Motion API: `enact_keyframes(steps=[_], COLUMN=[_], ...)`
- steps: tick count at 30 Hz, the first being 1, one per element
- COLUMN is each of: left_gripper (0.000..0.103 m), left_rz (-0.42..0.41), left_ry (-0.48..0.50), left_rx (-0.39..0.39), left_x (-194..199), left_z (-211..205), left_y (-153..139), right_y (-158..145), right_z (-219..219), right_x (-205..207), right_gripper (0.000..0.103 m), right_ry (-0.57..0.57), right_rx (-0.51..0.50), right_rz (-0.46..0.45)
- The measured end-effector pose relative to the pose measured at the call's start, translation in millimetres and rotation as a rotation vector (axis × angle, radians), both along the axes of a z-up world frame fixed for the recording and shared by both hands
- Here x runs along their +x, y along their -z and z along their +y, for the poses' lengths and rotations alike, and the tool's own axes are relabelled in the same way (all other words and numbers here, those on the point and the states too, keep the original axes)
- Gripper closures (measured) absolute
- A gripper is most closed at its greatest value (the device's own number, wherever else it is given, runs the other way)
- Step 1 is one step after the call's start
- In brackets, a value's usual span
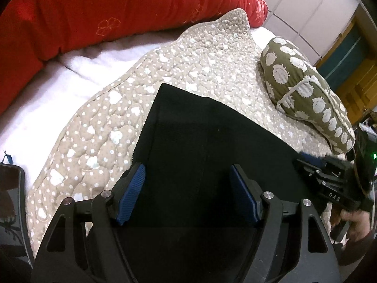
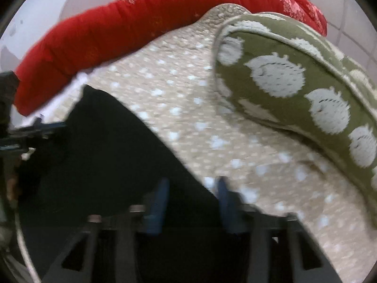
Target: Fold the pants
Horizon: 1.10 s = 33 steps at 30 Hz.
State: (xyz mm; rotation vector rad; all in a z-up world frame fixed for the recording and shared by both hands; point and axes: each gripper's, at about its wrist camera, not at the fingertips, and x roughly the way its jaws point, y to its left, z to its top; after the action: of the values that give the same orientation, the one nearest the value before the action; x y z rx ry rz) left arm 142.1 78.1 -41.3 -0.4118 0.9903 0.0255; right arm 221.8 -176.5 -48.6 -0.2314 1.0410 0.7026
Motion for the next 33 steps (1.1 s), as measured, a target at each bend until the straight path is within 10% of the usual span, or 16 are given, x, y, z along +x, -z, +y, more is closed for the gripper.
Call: enact_keyframes(steps=[13,22,28,33], left_gripper=[0.029,0.029,0.029,0.029], left_rz=[-0.246,-0.270,-0.210,-0.161], left_ry=[-0.228,-0.224,-0.118,-0.061], left_rx=[0.008,0.058,0.107,0.128], left_x=[-100,-161,-158,-147], left_z=[55,55,23,2], left_y=[-81,-93,-72,-51], right_y=[-87,-10,-41,-72], right_z=[-4,16,-5,-16], right_x=[-170,-267,-265,-233], right_gripper=[0.097,0.097,0.066,0.055], right_ry=[0.072,0.167,0.266,0.386], right_rx=[0.131,0.234,0.364,0.211], right_rz=[-0.236,-0.083,-0.102,-0.247])
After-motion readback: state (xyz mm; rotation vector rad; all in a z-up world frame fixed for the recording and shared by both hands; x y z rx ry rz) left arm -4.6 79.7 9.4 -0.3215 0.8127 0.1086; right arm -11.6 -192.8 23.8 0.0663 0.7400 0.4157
